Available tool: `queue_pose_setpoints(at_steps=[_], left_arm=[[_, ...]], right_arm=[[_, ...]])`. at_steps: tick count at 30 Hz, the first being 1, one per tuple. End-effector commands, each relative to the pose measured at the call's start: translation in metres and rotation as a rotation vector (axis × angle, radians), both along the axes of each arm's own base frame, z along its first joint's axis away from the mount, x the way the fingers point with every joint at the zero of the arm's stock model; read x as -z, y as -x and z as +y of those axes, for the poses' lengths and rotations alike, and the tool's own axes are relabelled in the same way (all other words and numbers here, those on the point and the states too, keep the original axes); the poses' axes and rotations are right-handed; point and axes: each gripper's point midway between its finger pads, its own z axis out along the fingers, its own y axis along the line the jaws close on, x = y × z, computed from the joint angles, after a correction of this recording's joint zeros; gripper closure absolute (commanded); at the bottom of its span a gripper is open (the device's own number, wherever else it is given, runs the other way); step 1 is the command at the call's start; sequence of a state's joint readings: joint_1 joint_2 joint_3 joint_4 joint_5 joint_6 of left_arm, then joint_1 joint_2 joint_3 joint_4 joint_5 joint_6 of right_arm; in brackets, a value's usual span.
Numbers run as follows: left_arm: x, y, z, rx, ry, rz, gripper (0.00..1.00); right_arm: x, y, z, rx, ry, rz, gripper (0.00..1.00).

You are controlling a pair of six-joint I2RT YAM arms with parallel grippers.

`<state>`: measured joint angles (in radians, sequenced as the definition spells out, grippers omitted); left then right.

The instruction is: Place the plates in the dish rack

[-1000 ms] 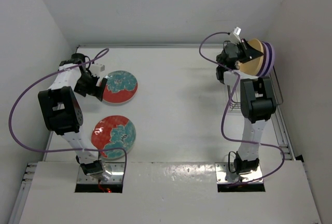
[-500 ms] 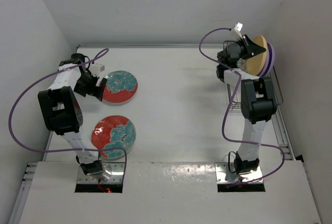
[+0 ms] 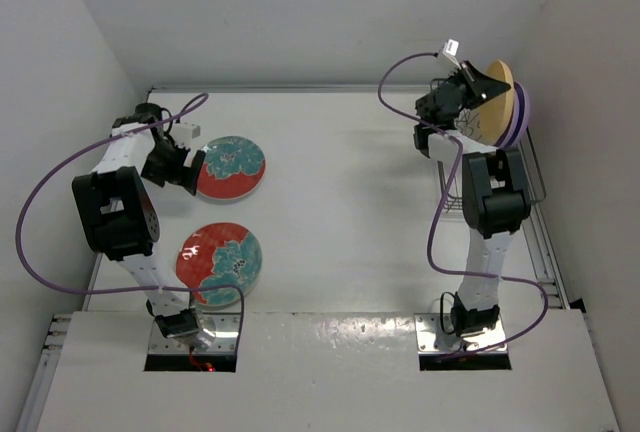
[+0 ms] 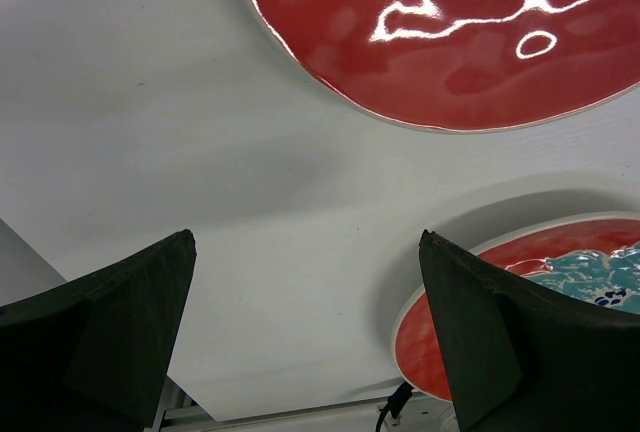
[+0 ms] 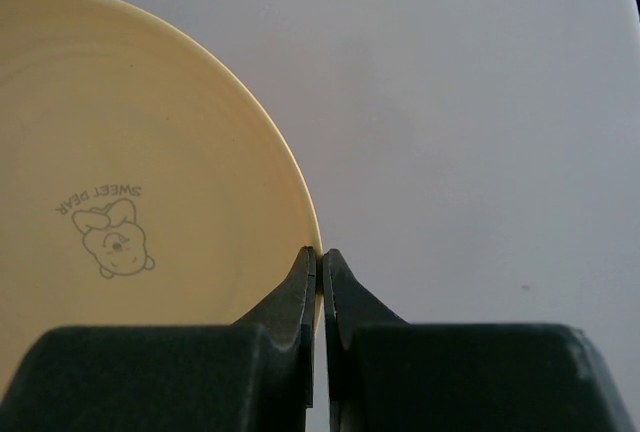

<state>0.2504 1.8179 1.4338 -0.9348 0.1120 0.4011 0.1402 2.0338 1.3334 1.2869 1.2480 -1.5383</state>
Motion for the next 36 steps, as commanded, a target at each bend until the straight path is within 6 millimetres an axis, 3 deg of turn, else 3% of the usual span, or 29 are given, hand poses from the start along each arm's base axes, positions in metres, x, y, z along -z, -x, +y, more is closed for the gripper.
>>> queue_pose_setpoints(at_steps=[1, 13, 14, 16, 17, 25, 27, 28, 29, 30, 32, 33, 34, 36], left_arm=[[-0.003, 0.001, 0.005, -0.01, 0.013, -0.007, 0.02], [0.0, 0.002, 0.005, -0.01, 0.016, 0.002, 0.02], [0.003, 0.002, 0.005, -0.01, 0.018, 0.01, 0.02], [0.003, 0.002, 0.005, -0.01, 0.018, 0.01, 0.02], [0.003, 0.002, 0.005, -0.01, 0.018, 0.01, 0.02], [-0.002, -0.003, 0.006, -0.01, 0.013, -0.007, 0.02], [-0.002, -0.003, 0.006, -0.01, 0.013, -0.007, 0.02], [-0.004, -0.006, 0.007, -0.01, 0.011, -0.016, 0.02], [-0.004, -0.004, 0.006, -0.01, 0.013, -0.007, 0.02], [-0.004, -0.004, 0.006, -0.01, 0.013, -0.007, 0.02], [-0.004, -0.004, 0.004, -0.008, 0.022, -0.01, 0.02], [-0.004, -0.004, 0.004, -0.008, 0.022, -0.01, 0.02], [-0.004, -0.004, 0.004, -0.008, 0.022, -0.01, 0.02], [-0.007, -0.007, 0.004, -0.005, 0.027, -0.022, 0.02]], right_arm=[[0.002, 0.002, 0.002, -0.009, 0.003, -0.085, 1.0], [0.049, -0.005, 0.001, 0.004, -0.046, -0.029, 1.0], [0.052, -0.007, 0.003, -0.008, -0.074, -0.076, 1.0], [0.063, -0.012, 0.005, -0.017, -0.085, -0.002, 1.0], [0.079, -0.017, 0.008, -0.039, -0.118, 0.039, 1.0], [0.106, -0.021, 0.014, -0.075, -0.27, 0.062, 0.95], [0.108, -0.023, 0.015, -0.078, -0.311, 0.012, 0.87], [0.117, -0.018, 0.015, -0.063, -0.314, 0.078, 0.81], [0.108, -0.02, 0.017, -0.075, -0.331, 0.054, 0.67], [0.117, -0.017, 0.018, -0.069, -0.384, 0.02, 0.63], [0.115, -0.01, 0.021, -0.096, -0.45, 0.081, 0.55], [0.117, -0.009, 0.02, -0.092, -0.52, -0.011, 0.51], [0.114, -0.008, 0.026, -0.137, -0.58, 0.007, 0.47], [0.116, -0.003, 0.026, -0.134, -0.655, 0.006, 0.3]])
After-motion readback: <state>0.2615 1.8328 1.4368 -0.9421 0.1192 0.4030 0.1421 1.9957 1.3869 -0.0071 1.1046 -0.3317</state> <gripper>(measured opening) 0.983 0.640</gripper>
